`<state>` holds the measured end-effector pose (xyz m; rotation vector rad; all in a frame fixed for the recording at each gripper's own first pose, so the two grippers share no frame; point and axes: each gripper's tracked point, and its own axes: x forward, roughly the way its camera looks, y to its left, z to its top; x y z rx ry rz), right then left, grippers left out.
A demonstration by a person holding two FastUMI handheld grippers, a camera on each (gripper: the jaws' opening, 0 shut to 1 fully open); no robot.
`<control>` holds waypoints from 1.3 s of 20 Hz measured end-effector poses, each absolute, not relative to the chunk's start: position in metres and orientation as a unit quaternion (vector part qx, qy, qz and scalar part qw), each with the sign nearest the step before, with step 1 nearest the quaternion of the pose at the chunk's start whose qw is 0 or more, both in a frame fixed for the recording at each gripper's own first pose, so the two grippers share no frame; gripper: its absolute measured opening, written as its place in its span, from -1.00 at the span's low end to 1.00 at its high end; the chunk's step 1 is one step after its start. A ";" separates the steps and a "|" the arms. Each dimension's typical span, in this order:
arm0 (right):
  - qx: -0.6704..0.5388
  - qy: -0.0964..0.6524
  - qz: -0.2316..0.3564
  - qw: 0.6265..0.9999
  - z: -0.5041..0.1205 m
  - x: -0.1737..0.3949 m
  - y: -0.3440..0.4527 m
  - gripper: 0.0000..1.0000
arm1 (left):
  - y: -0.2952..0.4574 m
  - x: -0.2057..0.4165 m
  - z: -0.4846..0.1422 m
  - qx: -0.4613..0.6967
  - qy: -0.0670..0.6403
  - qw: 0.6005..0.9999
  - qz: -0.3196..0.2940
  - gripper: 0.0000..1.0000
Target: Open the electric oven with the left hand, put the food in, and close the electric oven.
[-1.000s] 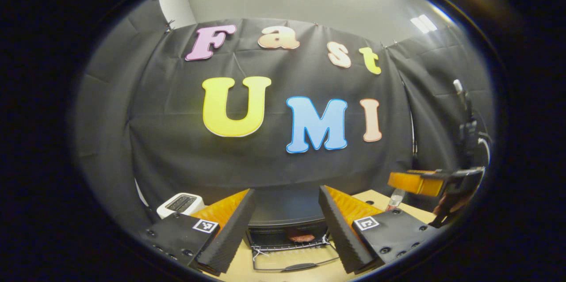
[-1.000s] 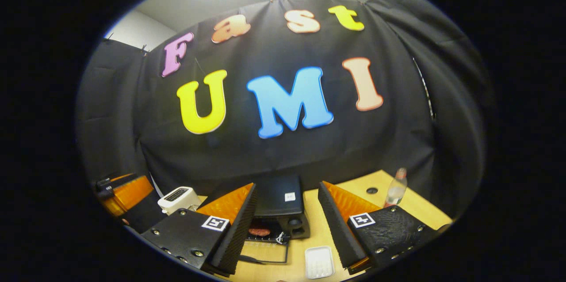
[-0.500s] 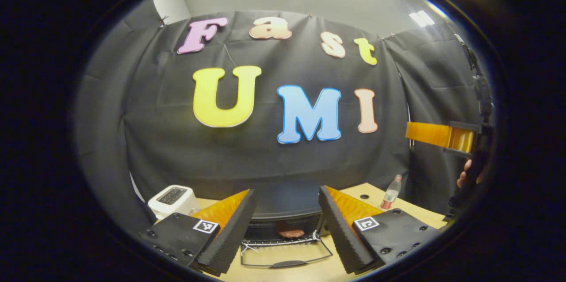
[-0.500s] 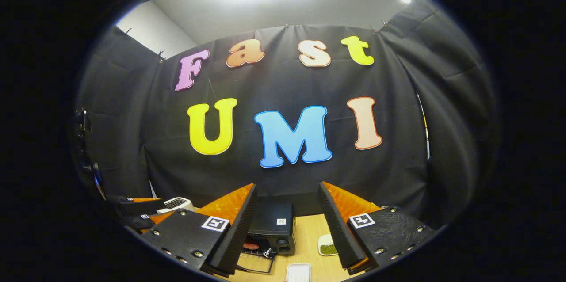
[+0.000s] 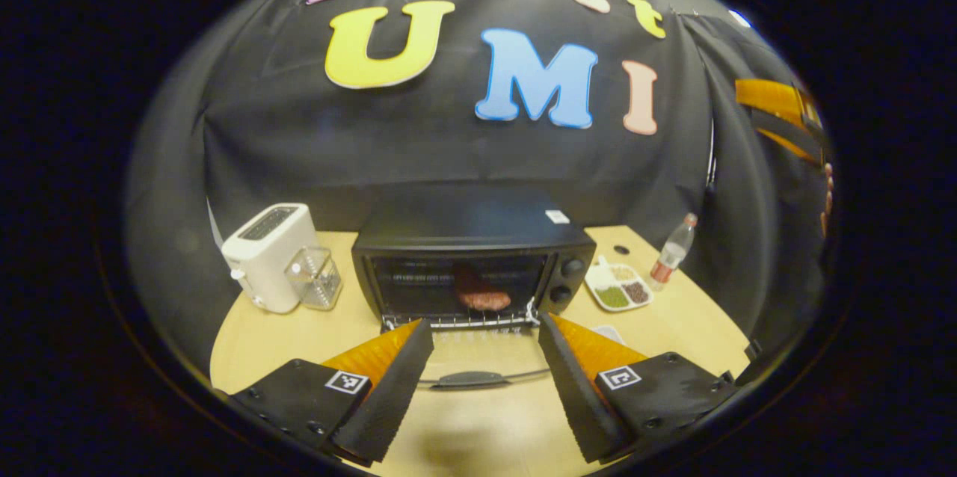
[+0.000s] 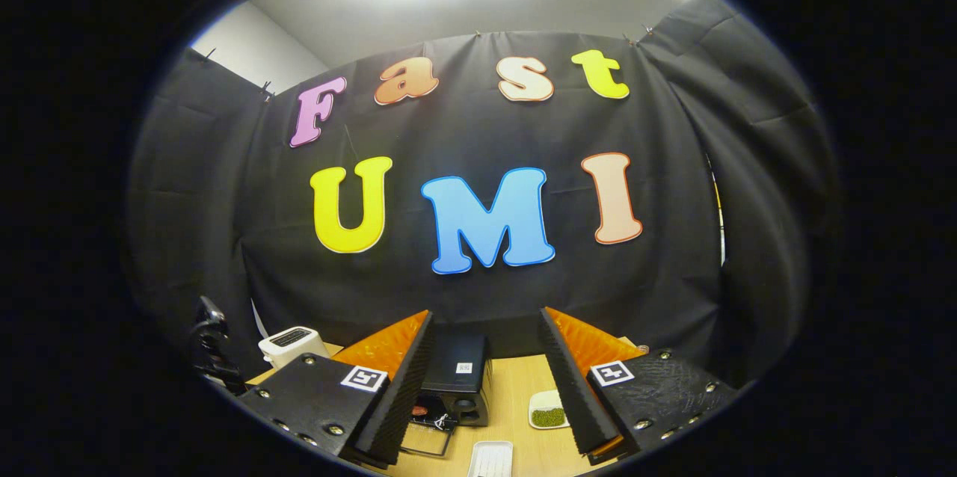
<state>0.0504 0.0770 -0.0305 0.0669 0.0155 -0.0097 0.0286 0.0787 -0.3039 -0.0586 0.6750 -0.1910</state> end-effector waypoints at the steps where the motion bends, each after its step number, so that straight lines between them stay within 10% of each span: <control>1: 0.031 0.008 -0.006 0.999 -0.031 0.051 0.073 0.68 | 0.077 0.021 -0.320 -0.028 0.352 0.931 -0.092 0.92; 26: -0.005 0.032 -0.071 0.997 -0.046 0.042 0.000 0.89 | 0.074 -0.004 -0.500 -0.002 0.597 0.799 -0.077 1.00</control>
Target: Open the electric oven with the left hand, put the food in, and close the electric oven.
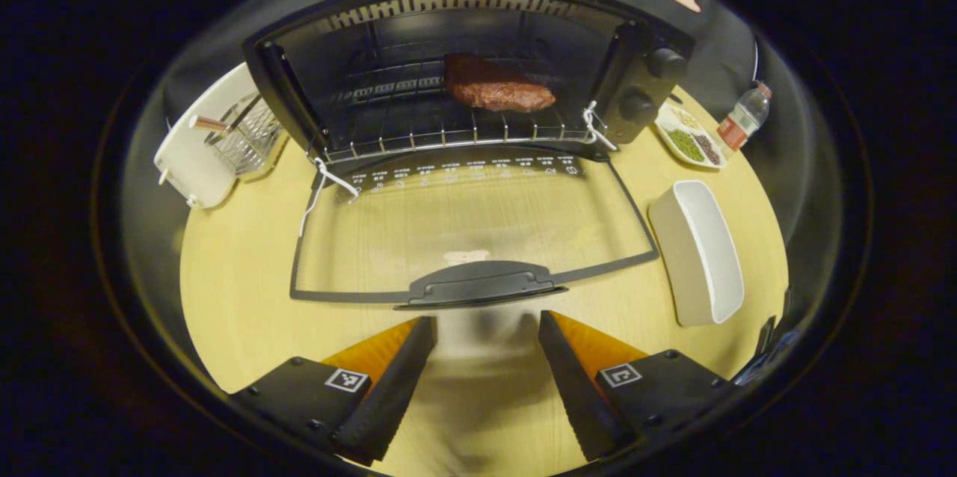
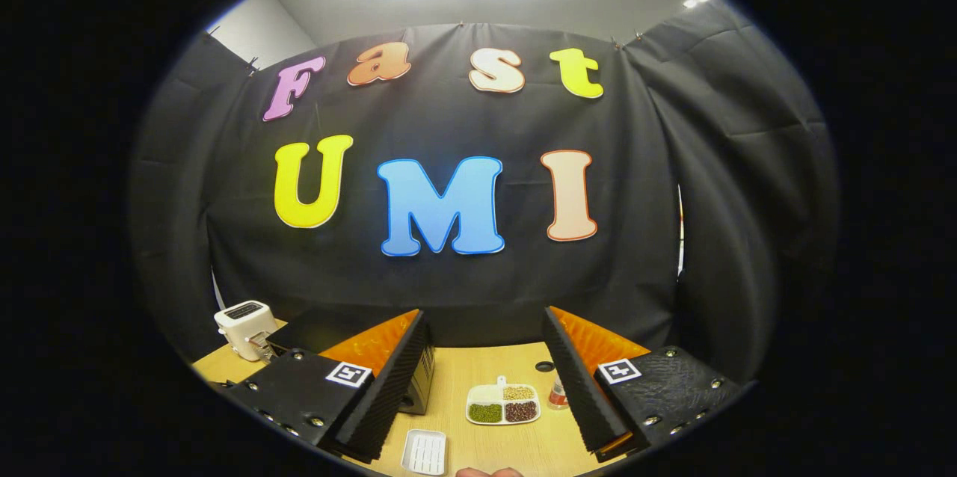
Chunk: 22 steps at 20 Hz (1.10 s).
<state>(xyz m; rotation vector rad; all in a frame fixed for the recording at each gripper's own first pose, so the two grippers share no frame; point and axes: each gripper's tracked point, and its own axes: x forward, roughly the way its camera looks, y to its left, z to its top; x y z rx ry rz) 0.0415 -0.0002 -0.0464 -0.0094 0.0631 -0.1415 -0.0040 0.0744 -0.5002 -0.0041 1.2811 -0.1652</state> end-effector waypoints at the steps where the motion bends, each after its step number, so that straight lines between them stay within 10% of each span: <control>1: -0.004 0.032 -0.071 0.997 -0.046 0.041 0.000 0.89 | 0.076 -0.002 -0.502 -0.007 0.600 0.796 -0.072 0.93; 22: -0.001 0.035 -0.047 0.998 -0.045 0.043 0.021 0.89 | 0.077 0.007 -0.448 -0.071 0.556 0.825 -0.079 0.92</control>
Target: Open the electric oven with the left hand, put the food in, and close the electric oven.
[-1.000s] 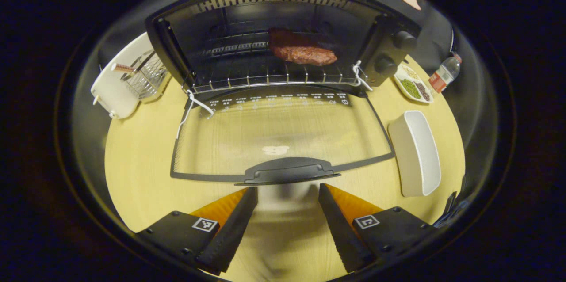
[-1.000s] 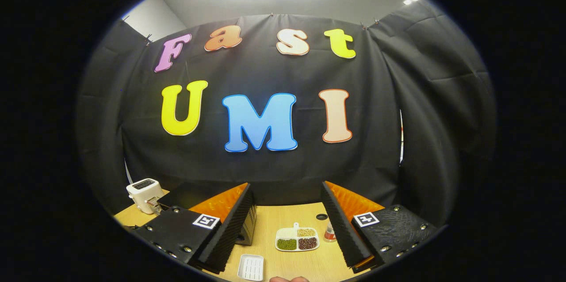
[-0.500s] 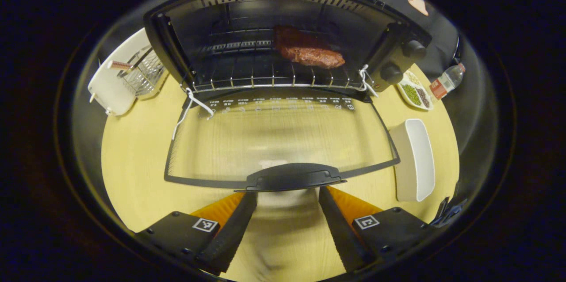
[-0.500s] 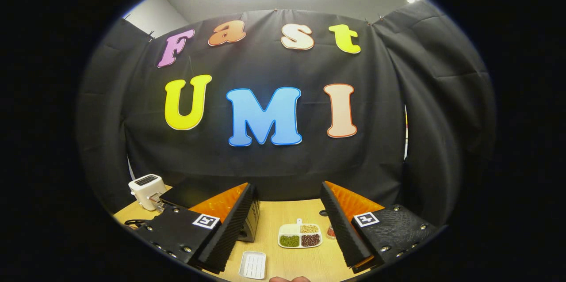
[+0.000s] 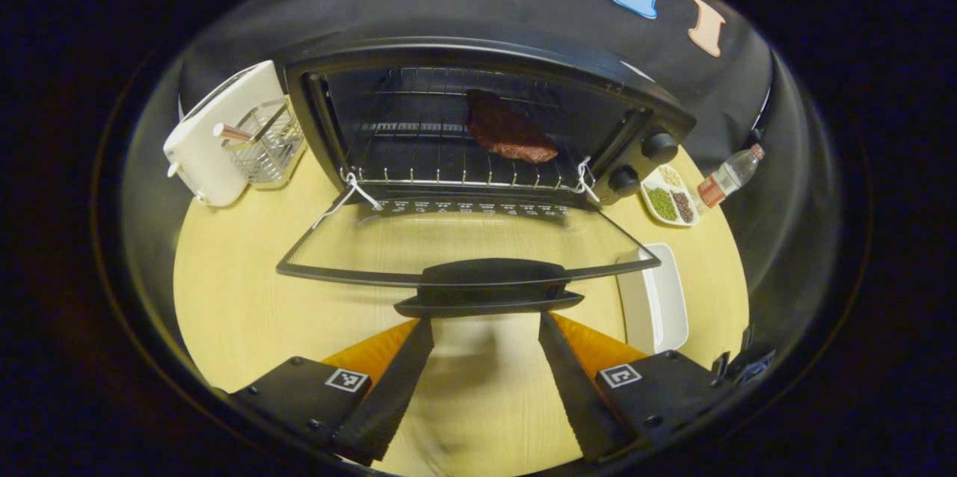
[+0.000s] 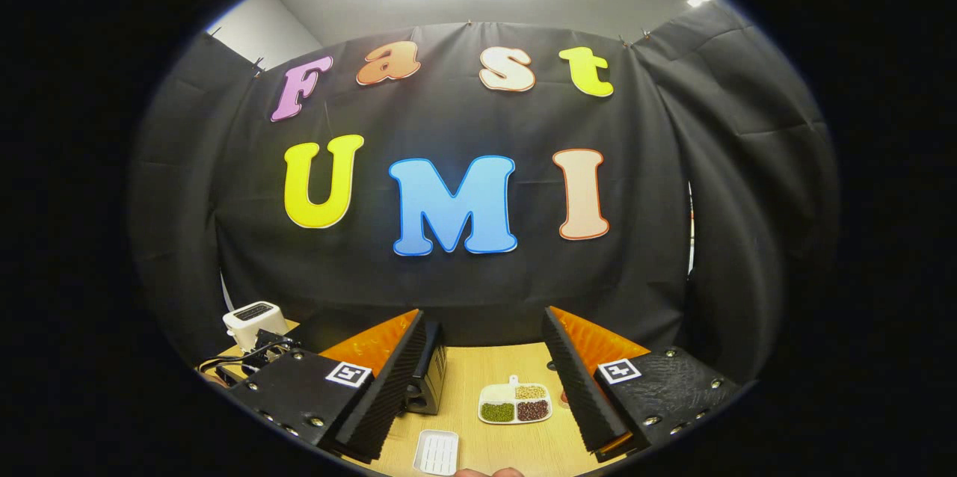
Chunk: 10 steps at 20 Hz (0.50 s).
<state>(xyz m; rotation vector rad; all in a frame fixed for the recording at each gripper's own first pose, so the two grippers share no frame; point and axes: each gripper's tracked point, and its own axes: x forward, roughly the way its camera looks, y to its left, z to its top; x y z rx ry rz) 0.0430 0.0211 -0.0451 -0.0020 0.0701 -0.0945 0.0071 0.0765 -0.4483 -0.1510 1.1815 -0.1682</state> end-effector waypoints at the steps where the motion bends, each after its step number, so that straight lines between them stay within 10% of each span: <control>1: -0.002 0.034 -0.047 0.998 -0.044 0.042 0.022 0.89 | 0.076 0.008 -0.446 -0.070 0.551 0.828 -0.079 0.84; 10: -0.008 0.031 -0.043 0.999 -0.040 0.041 0.023 0.89 | 0.075 0.022 -0.423 -0.092 0.515 0.849 -0.076 0.83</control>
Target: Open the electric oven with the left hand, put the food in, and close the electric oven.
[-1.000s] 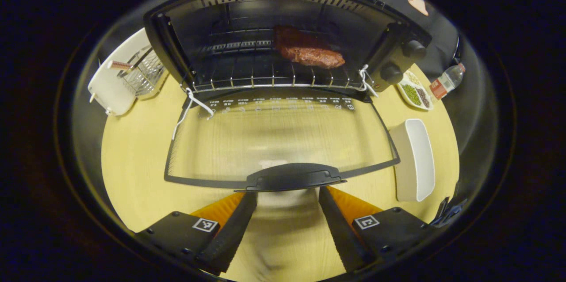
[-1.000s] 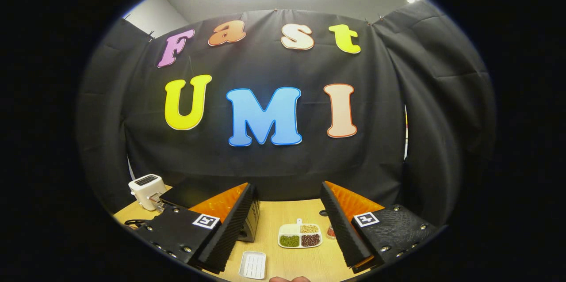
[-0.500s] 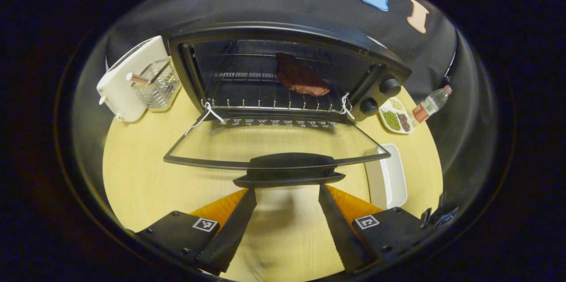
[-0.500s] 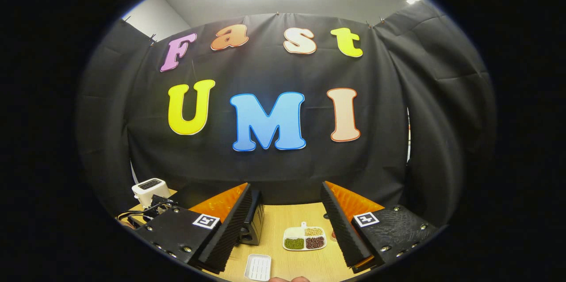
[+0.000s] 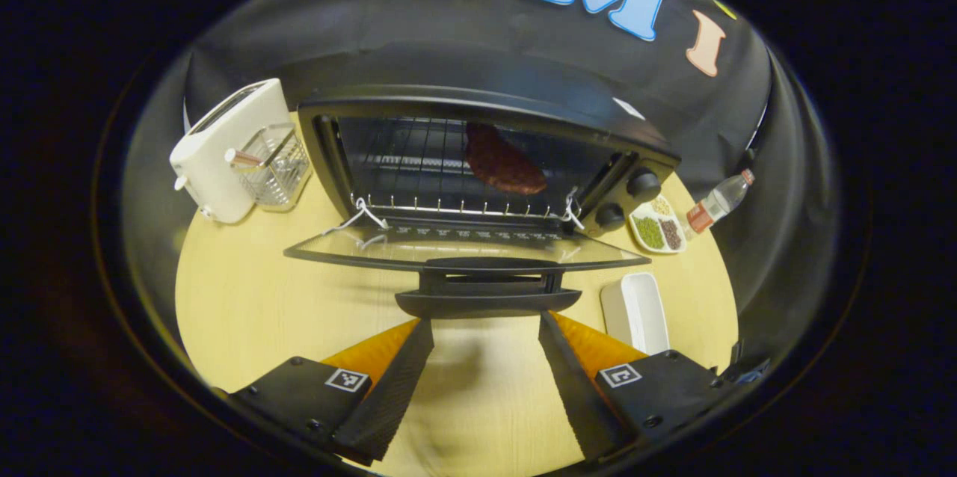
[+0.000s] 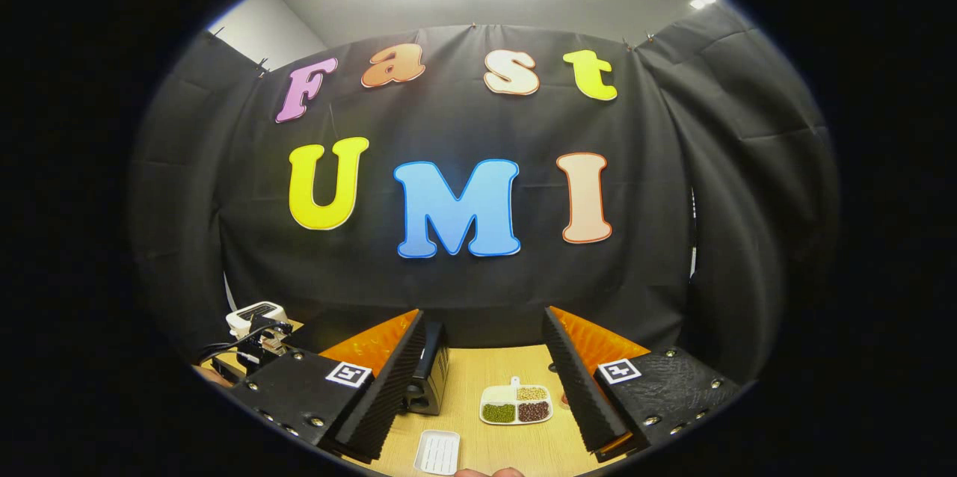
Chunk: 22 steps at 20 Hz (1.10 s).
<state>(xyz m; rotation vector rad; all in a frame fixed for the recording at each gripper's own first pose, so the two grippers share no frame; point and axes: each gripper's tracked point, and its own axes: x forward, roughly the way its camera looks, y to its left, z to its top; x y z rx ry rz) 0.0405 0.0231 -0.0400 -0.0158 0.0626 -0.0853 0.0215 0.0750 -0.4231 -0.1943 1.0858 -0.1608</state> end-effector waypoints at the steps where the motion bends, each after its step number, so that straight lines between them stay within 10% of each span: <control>1: -0.009 0.032 -0.042 0.999 -0.040 0.041 0.023 0.89 | 0.075 0.023 -0.420 -0.094 0.512 0.850 -0.076 0.92; 14: 0.002 0.045 -0.035 0.998 -0.050 0.039 0.018 0.89 | 0.082 0.054 -0.351 -0.056 0.411 0.908 -0.054 0.93; 22: -0.006 0.012 -0.023 1.000 -0.013 0.043 0.023 0.89 | 0.063 0.065 -0.162 -0.036 0.187 0.980 -0.051 1.00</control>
